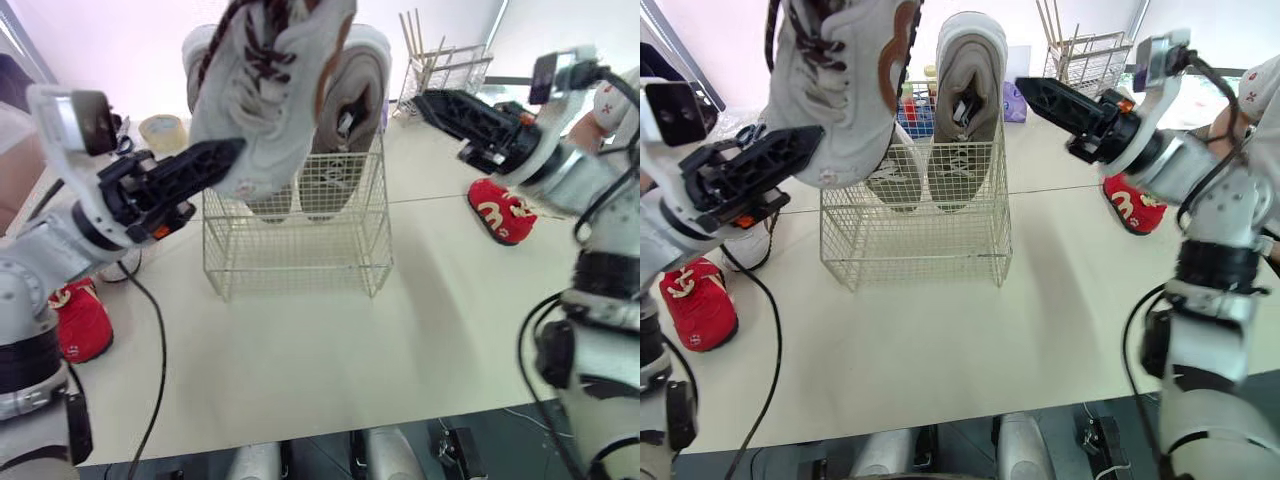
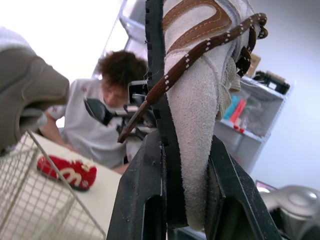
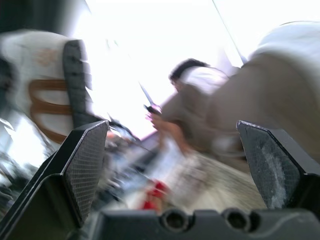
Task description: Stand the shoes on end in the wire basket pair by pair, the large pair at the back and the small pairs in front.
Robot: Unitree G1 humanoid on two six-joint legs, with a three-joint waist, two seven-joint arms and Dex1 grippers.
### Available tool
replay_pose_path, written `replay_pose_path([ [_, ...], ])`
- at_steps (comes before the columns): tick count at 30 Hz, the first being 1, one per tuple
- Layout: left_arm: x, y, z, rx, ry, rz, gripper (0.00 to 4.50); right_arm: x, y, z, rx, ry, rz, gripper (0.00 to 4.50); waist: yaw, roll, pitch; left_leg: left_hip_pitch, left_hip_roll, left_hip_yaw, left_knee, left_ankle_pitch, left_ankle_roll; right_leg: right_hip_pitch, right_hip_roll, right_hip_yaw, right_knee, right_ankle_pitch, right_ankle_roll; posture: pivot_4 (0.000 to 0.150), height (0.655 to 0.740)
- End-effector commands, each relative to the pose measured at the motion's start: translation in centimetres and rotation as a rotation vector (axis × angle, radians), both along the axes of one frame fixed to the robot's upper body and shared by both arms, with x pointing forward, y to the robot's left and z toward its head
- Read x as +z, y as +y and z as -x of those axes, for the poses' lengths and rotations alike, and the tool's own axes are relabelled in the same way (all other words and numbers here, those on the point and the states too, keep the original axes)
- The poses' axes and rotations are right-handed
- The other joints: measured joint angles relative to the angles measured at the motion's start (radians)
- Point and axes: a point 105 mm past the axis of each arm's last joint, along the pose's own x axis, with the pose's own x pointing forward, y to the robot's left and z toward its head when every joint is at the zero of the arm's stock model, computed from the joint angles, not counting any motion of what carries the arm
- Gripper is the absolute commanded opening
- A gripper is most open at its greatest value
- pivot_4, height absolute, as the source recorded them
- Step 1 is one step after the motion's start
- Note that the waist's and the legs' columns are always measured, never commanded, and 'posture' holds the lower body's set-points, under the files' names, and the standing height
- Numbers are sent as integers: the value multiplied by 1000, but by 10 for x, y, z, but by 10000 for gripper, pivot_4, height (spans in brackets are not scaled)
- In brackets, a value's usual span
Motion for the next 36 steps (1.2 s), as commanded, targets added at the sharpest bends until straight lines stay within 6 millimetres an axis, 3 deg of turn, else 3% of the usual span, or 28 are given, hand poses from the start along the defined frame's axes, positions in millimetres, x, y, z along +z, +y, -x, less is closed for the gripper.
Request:
replay_pose_path([
  [1,2,-7,-1,5,-38,11,2928,15,14,23,17,-17,-50,44619,2,0,0,0,0,0,0,0,0,0,0,0,0,0,0,1500,7400],
  [10,-20,-19,-4,-9,-7,-50,2928,22,28,41,41,-55,-13,44619,0,-1,0,-1,-2,0,1,-2,5,0,0,0,-2,0,1,1500,7400],
  [19,-36,-27,-6,-20,20,-86,2928,24,34,44,82,-72,-3,44619,0,-1,0,-1,-1,0,1,-3,5,0,0,1,-2,0,1,1500,7400],
  [22,-43,-31,-5,-18,23,-121,2928,24,36,45,94,-78,0,36728,0,-1,0,-1,-1,0,1,-3,5,0,0,1,-2,0,1,1500,7400],
  [28,-46,-25,-10,27,31,-156,2928,24,35,46,95,-101,10,8482,0,-1,0,-1,-1,0,1,-3,5,0,0,1,-2,0,1,1500,7400],
  [29,-46,-24,-10,29,36,-166,7926,25,34,46,90,-116,18,5819,0,-1,0,-1,-1,0,1,-3,5,0,0,1,-2,0,1,1500,7400],
  [32,-50,-22,-8,47,33,-225,21345,29,32,45,70,-175,47,5237,0,-1,0,-1,-1,0,1,-3,5,0,0,1,-2,0,1,1500,7400],
  [34,-69,-17,-11,137,-2,-426,30690,34,25,40,28,-253,111,5237,-2,-1,0,-1,-1,0,1,-3,6,0,0,1,-2,0,1,1500,7400],
  [36,-82,-2,-8,194,-56,-608,30690,41,14,32,-29,-366,202,5237,-3,-1,0,-1,-2,0,1,-3,6,0,0,1,-2,0,1,1500,7400],
])
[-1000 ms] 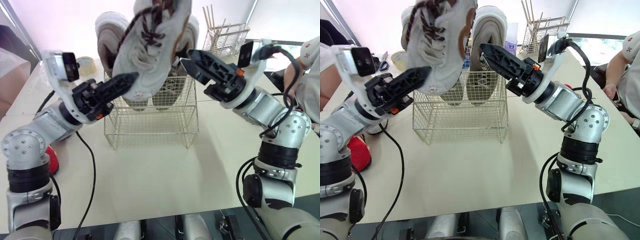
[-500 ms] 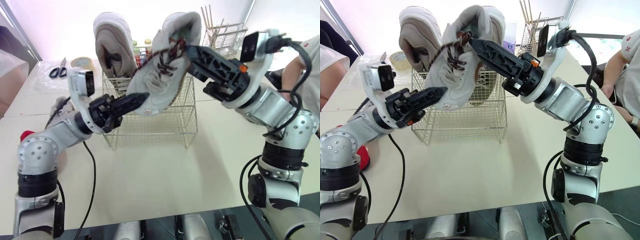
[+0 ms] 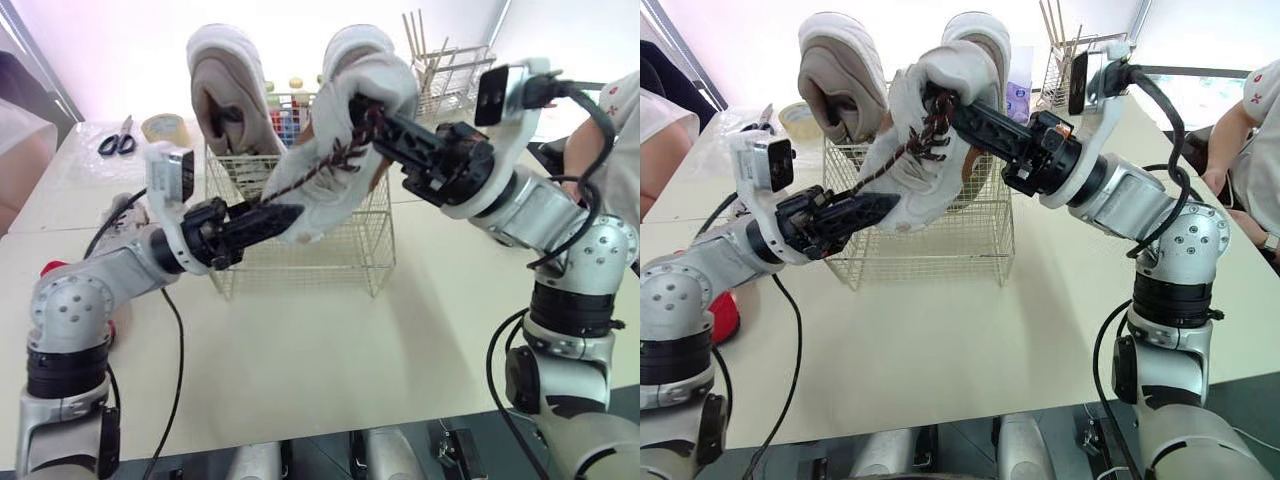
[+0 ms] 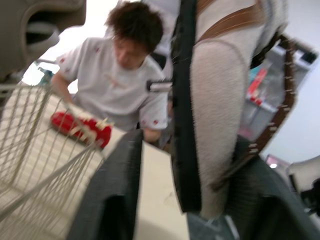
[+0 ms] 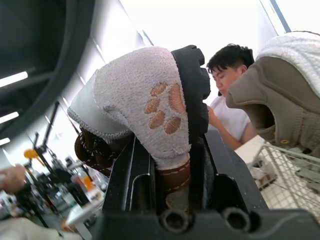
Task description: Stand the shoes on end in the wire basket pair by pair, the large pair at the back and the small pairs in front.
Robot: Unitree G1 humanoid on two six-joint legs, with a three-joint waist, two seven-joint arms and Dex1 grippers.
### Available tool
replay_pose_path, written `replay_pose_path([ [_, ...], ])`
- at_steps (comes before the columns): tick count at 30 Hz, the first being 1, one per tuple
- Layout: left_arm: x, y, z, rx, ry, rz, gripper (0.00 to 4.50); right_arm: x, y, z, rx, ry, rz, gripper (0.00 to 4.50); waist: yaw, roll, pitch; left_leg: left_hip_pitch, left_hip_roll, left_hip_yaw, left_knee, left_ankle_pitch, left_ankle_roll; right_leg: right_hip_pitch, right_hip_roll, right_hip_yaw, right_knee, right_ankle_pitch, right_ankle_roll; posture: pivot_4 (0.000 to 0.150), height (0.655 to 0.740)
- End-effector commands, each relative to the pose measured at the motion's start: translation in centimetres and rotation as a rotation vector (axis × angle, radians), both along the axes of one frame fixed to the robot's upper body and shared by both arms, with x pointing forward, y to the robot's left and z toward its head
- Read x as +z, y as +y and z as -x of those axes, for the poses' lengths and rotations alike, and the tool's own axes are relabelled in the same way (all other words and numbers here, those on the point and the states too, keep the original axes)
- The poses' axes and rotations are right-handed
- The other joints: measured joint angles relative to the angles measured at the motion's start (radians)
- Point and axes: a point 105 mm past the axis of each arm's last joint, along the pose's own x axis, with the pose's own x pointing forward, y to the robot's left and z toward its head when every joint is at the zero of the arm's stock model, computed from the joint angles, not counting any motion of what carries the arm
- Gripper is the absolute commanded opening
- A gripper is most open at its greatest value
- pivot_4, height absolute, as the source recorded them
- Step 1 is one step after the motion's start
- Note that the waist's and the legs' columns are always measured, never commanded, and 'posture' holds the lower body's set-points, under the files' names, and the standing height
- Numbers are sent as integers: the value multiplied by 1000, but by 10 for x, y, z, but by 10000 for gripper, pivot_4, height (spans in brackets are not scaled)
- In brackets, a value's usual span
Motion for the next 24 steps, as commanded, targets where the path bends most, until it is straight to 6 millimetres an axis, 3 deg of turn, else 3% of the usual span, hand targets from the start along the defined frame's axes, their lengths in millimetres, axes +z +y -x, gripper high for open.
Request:
replay_pose_path([
  [1,-10,21,8,57,-112,-259,30690,30,-21,-3,-57,-270,76,5237,-2,0,0,0,-1,1,0,0,0,-1,0,0,0,0,0,1500,7400],
  [4,3,38,16,62,-164,-347,30690,43,-33,-21,-96,-434,162,5237,0,0,1,-1,0,1,-1,0,0,-2,1,0,-1,-2,-3,1500,7400],
  [9,26,37,38,9,-193,-353,30690,46,-35,-45,-63,-589,294,5237,-1,0,1,-2,2,1,-1,0,0,-3,1,0,-2,-2,-3,1500,7400],
  [14,26,40,47,32,-176,-388,30690,30,-30,-63,-12,-618,393,5237,-1,0,1,-7,2,1,-1,0,0,-7,0,0,-3,0,0,1500,7400],
  [24,15,46,49,118,-136,-386,30690,-26,-21,-91,52,-399,382,5237,0,1,1,-11,1,0,-1,3,-5,-11,-1,0,-1,0,0,1500,7400],
])
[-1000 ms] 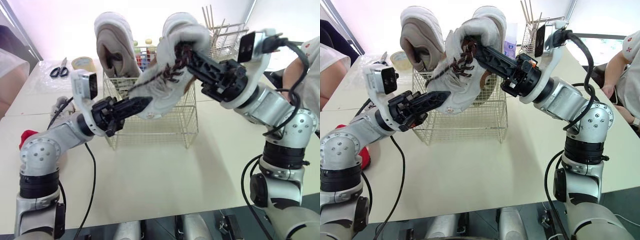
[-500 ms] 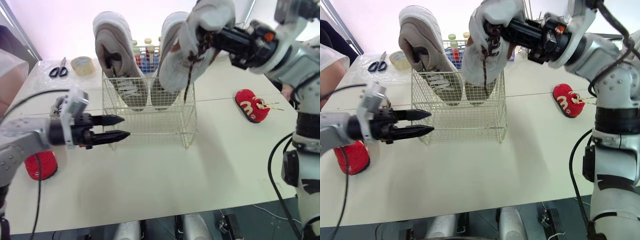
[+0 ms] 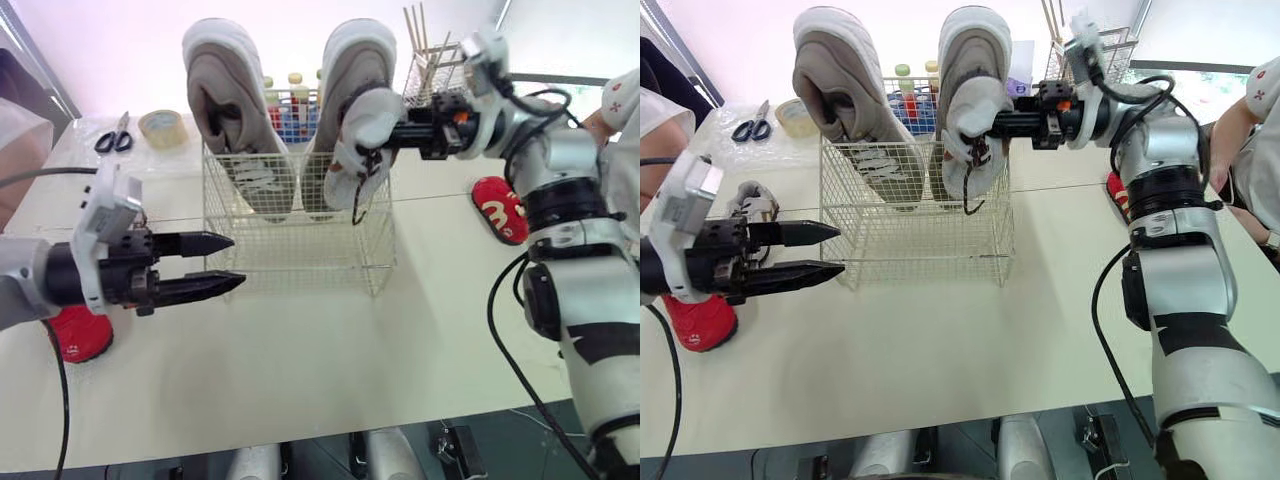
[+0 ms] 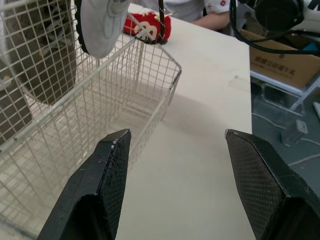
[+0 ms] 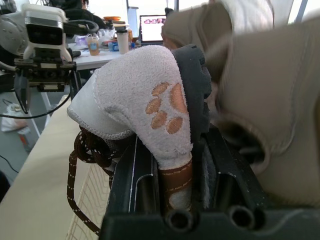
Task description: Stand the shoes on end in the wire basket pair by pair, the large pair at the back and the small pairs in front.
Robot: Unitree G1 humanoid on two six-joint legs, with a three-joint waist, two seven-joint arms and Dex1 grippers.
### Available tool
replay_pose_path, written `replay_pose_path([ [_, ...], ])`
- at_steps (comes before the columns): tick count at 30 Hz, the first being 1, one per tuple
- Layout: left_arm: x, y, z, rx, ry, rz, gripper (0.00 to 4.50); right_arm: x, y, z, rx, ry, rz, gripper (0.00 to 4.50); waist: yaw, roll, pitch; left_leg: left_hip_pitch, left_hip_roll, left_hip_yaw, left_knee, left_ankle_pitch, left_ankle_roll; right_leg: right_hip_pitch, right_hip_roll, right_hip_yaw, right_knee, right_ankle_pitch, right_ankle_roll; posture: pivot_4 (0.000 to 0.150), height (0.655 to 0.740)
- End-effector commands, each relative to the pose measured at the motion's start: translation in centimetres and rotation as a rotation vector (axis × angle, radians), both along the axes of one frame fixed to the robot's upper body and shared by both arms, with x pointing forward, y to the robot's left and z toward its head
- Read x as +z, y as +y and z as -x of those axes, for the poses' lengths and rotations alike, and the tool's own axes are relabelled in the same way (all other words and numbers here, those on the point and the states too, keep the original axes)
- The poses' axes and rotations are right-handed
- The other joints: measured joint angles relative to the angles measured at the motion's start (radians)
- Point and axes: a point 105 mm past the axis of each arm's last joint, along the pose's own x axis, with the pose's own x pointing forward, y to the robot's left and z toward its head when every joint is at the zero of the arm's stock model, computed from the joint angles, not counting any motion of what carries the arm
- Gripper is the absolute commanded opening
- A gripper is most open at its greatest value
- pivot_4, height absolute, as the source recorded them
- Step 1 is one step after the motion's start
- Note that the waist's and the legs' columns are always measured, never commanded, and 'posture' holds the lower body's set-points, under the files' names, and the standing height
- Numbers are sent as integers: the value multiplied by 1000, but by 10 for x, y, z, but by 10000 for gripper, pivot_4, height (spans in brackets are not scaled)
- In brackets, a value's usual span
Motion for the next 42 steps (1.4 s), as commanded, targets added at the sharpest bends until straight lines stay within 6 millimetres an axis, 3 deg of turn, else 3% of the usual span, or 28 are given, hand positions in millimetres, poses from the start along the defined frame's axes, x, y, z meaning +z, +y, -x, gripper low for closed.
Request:
replay_pose_path([
  [1,7,3,0,24,-43,14,30690,-2,0,-1,8,7,-40,5237,1,0,0,0,0,0,0,1,-1,0,0,0,0,0,0,1500,7400],
  [8,3,2,-5,38,-42,17,30690,-22,5,-1,7,53,-50,5237,-1,0,0,0,0,0,0,2,-3,0,0,0,1,0,0,1500,7400],
  [16,0,2,-11,44,-39,25,30989,-24,2,0,-43,17,-40,44553,-1,0,0,1,0,0,1,2,-3,0,0,0,2,0,0,1500,7400],
  [25,-3,3,-16,44,-36,25,30989,-19,-14,7,-94,-22,-10,44843,2,0,0,1,-1,0,1,2,-3,1,0,0,2,0,0,1500,7400],
  [33,0,14,-17,98,-28,47,30989,-1,-43,30,-200,-24,-7,44843,3,0,0,1,-1,0,1,0,0,0,0,0,2,0,0,1500,7400],
  [37,21,63,-38,350,-47,169,43982,25,-67,42,-302,-81,-15,45000,3,0,0,1,0,-1,1,0,0,0,0,0,3,0,0,1500,7400],
  [39,30,101,-50,535,-97,183,44587,47,-68,51,-303,-122,-64,45000,0,0,0,2,-1,-1,1,0,0,0,0,-1,3,0,0,1500,7400],
  [42,45,160,-64,788,-147,215,44587,76,-48,77,-163,-145,-142,45000,-6,0,0,3,-1,1,0,0,0,0,2,0,3,0,0,1500,7400],
])
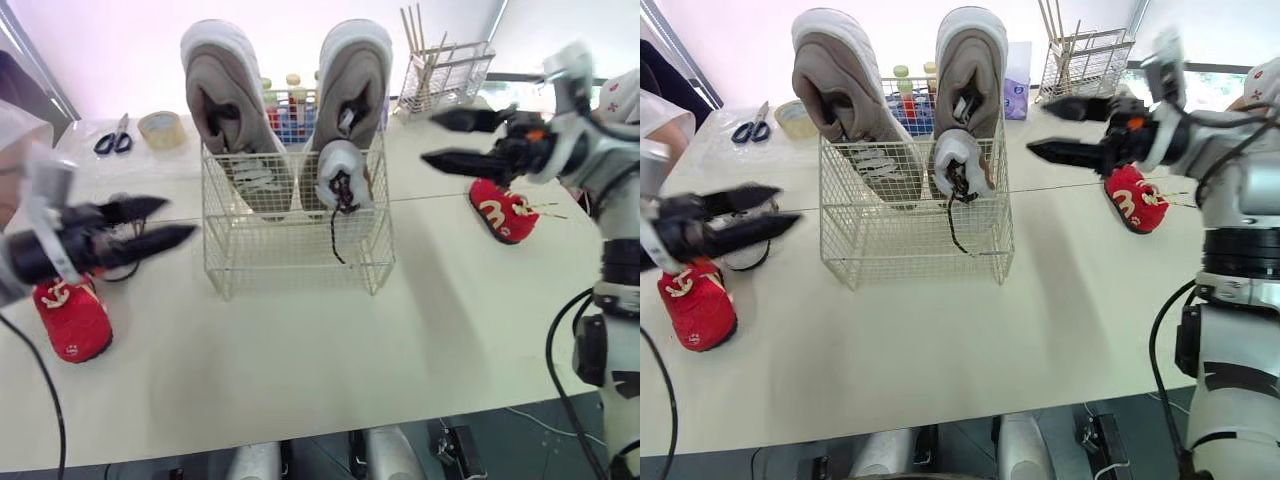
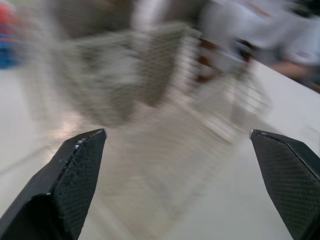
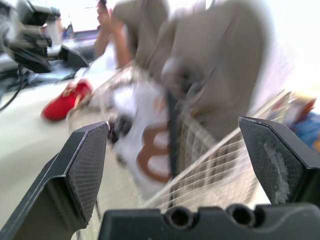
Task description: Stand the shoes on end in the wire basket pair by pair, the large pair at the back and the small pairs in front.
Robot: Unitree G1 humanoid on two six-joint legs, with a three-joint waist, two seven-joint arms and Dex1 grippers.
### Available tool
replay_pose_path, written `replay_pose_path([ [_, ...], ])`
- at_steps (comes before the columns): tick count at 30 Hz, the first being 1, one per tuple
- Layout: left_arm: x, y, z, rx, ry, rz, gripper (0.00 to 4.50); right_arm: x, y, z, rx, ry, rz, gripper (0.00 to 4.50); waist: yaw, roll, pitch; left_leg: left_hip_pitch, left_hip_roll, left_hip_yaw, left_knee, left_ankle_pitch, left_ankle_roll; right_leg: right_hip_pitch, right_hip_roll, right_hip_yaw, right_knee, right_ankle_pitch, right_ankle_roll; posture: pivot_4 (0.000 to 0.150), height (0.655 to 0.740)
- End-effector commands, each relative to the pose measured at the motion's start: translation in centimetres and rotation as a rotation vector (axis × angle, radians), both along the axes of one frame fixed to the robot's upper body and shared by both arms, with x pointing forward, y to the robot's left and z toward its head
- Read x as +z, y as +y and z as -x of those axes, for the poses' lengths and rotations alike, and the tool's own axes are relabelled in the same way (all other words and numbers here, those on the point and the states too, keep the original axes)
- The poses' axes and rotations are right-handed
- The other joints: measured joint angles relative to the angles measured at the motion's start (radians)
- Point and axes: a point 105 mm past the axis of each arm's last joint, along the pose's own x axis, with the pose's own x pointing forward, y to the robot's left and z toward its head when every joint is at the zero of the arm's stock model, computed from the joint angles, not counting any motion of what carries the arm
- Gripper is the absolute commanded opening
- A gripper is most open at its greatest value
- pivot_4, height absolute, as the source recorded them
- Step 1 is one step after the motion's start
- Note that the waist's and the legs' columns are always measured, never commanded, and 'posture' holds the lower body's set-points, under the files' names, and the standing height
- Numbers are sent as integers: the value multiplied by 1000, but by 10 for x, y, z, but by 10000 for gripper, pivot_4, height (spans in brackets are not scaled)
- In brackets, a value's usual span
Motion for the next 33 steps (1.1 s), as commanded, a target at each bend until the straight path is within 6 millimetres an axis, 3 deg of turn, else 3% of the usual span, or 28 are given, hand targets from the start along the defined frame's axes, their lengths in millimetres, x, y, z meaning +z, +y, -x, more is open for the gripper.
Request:
replay_pose_path([
  [1,29,70,-11,290,-82,23,44587,43,33,47,235,-111,-70,45000,0,0,0,0,0,0,0,0,0,0,1,0,0,0,0,1500,7400],
  [3,26,100,-19,385,-53,10,44587,37,61,70,410,-87,-52,45000,2,-1,-1,1,1,0,-1,0,0,0,2,-1,1,0,0,1500,7400],
  [5,15,119,-29,429,-12,-22,44587,19,86,85,531,-56,7,45000,4,-1,-1,1,2,0,-1,0,0,1,2,-1,1,0,0,1500,7400],
  [9,-15,143,-56,507,50,-51,44587,-28,115,89,581,-42,182,45000,24,-5,-4,0,-1,2,1,0,0,2,-1,-3,0,0,0,1500,7400],
  [13,-40,145,-70,511,113,-54,44587,-46,118,87,567,-44,234,45000,36,-10,-5,-5,-4,2,4,0,1,1,-2,-4,0,2,4,1500,7400],
  [21,-92,133,-88,546,225,-63,44587,-42,113,95,512,-13,203,45000,30,-12,-5,-6,-2,2,4,0,1,1,-3,-5,-1,2,4,1500,7400],
  [28,-123,116,-103,581,295,-73,44587,-34,110,98,457,5,173,45000,35,-13,-6,-4,-2,1,4,-1,3,1,-3,-5,0,3,4,1500,7400],
  [33,-123,104,-110,540,301,-75,21072,-32,109,96,418,11,159,45000,34,-12,-7,-3,-2,1,4,-1,2,2,-4,-6,1,3,4,1500,7400],
])
